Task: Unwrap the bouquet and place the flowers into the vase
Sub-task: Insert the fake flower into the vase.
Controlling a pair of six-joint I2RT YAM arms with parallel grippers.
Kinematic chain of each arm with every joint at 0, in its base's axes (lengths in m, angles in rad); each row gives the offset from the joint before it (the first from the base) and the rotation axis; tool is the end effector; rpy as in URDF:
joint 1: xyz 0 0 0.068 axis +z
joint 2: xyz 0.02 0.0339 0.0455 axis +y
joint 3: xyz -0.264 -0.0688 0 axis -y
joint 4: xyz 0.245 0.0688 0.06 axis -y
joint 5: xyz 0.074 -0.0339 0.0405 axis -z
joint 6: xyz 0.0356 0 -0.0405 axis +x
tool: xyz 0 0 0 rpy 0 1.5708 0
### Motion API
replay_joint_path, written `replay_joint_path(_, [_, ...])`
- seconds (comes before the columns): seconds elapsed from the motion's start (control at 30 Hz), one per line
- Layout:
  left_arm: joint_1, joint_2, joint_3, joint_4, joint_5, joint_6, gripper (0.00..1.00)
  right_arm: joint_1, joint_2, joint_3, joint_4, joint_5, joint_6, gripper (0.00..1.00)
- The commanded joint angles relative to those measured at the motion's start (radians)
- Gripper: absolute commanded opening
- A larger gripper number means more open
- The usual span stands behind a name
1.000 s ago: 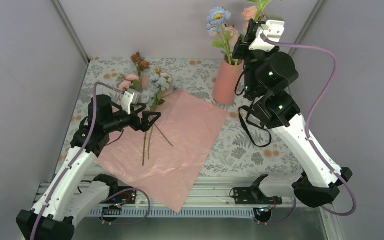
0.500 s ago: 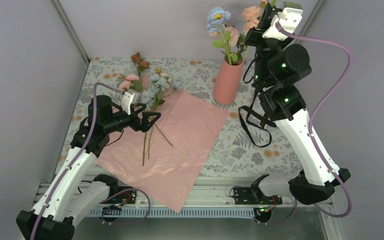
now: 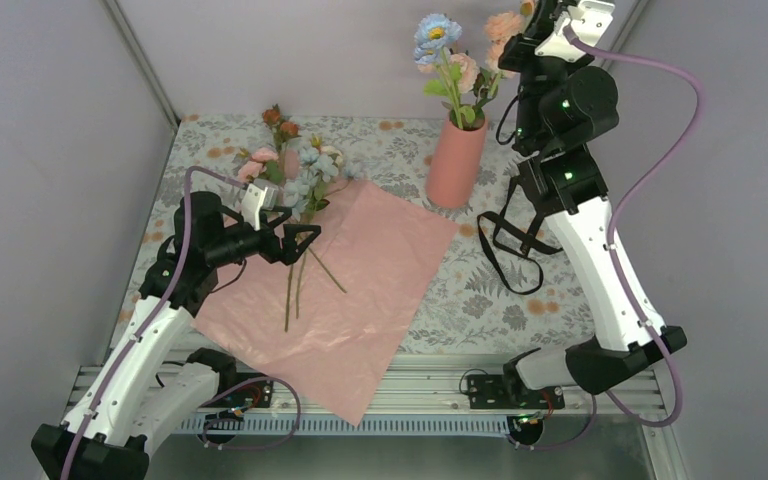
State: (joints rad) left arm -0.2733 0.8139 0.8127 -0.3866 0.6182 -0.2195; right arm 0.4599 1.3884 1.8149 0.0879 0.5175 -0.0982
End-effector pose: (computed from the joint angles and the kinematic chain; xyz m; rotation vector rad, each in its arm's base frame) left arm 0.1669 -0.0682 0.3262 0.4711 1.9401 -0.9244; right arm 0.2423 0.1004 0.5807 0.1652 1.1170 0.0492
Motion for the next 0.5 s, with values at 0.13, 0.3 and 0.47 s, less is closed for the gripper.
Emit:
replay_joint_path(0.13, [-0.003, -0.002, 0.000, -0.001, 0.003, 0.020, 1.00, -0.056, 0.037, -0.063, -0.033, -0.067, 0.181, 0.04])
replay_joint_path(0.3, [-0.004, -0.004, -0.005, -0.001, 0.000, 0.020, 1.00, -0.082, 0.047, -0.129, -0.031, -0.085, 0.212, 0.04])
replay_joint_path(0.47, [-0.003, 0.005, 0.000, -0.004, 0.000, 0.020, 1.00, -0.101, 0.038, -0.197, -0.042, -0.089, 0.230, 0.04])
